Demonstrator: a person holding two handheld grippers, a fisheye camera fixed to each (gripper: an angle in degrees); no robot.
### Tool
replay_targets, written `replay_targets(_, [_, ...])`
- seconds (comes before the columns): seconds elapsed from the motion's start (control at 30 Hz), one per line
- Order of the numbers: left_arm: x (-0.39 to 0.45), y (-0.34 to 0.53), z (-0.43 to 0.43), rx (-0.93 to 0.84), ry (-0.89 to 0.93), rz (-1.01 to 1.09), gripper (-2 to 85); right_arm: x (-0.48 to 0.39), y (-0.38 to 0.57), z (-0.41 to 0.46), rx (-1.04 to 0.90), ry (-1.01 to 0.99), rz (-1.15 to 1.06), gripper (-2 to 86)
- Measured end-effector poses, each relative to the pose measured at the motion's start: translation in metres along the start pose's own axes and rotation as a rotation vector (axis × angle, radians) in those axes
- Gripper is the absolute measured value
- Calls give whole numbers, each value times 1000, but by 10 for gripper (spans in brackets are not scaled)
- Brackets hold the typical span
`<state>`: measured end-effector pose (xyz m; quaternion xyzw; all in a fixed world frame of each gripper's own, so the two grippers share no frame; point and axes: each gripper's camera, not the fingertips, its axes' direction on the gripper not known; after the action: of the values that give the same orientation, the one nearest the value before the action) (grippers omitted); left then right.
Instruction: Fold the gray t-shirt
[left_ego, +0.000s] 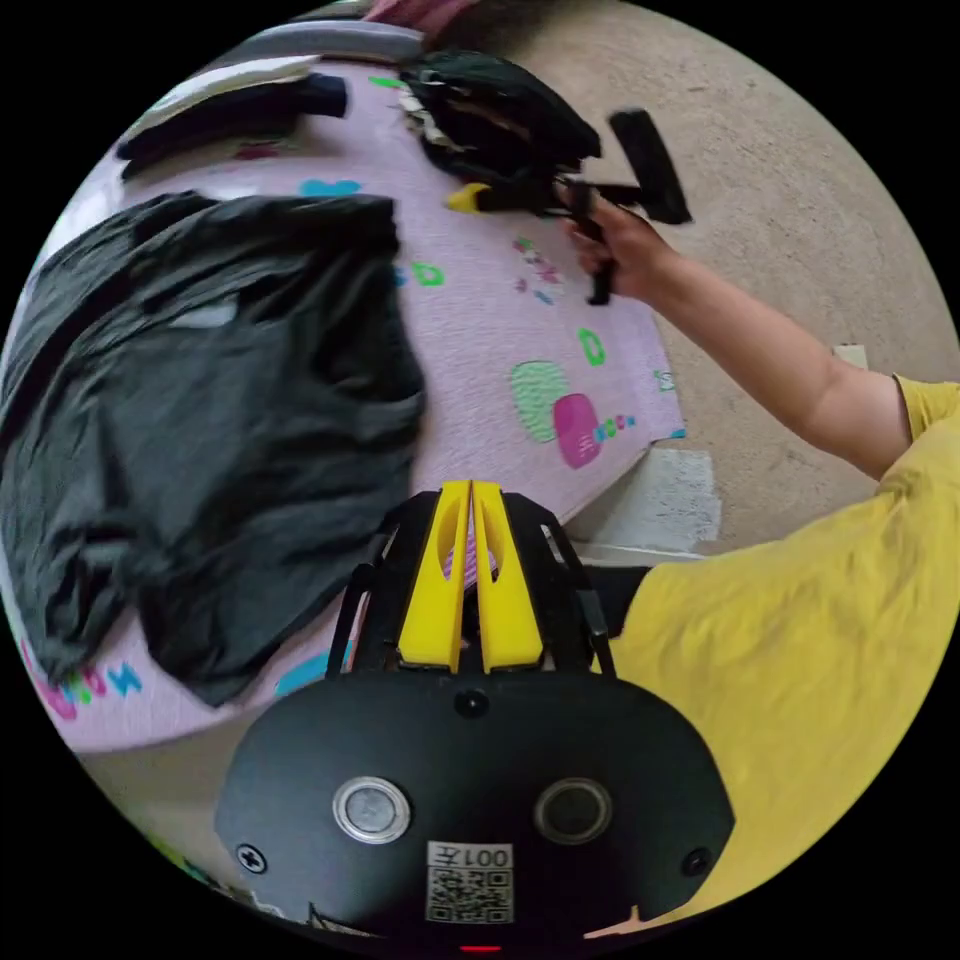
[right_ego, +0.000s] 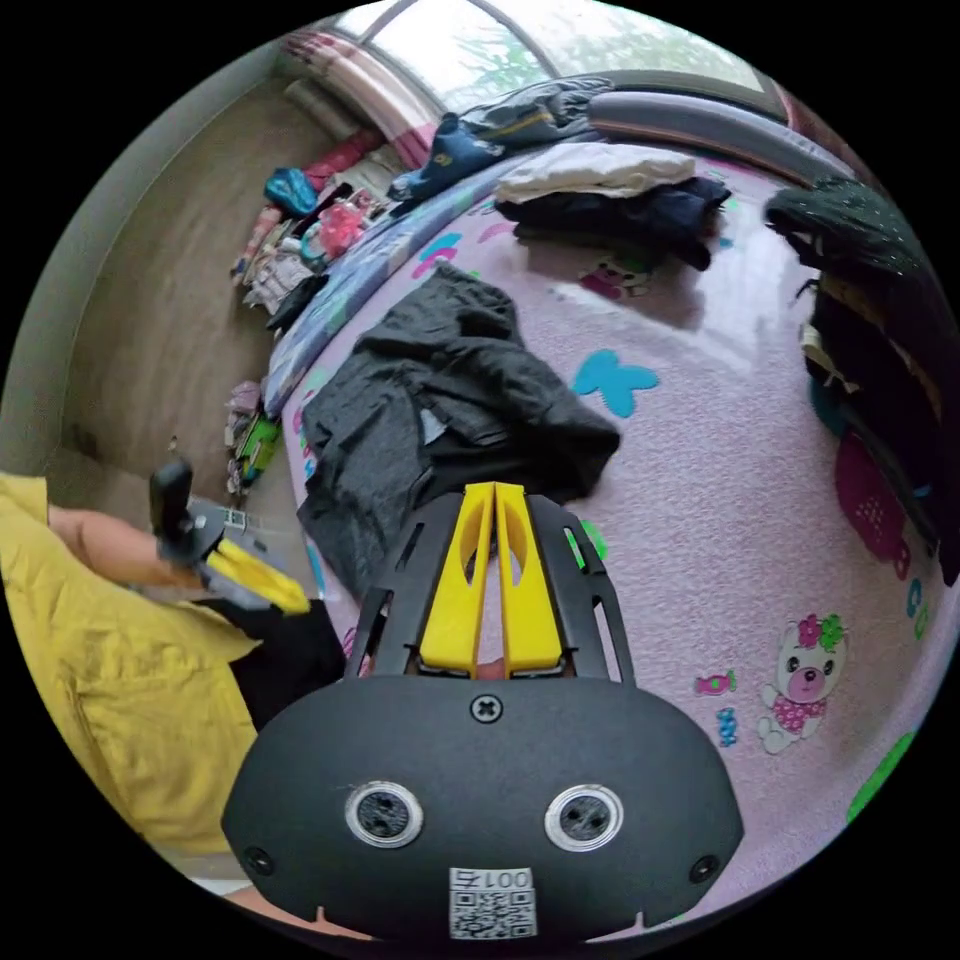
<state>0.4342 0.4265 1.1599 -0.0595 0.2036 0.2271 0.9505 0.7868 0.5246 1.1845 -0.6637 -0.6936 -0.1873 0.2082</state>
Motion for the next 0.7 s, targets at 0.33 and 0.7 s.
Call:
replay_targets(0.33, [-138,117,-112,69,-419,-431,-12,-215,45,127,-163,-61,-358,6])
replay_targets(0.7, [-239,105,-182,139,-404,-255,-13,-246,23,192,-148,65,139,4])
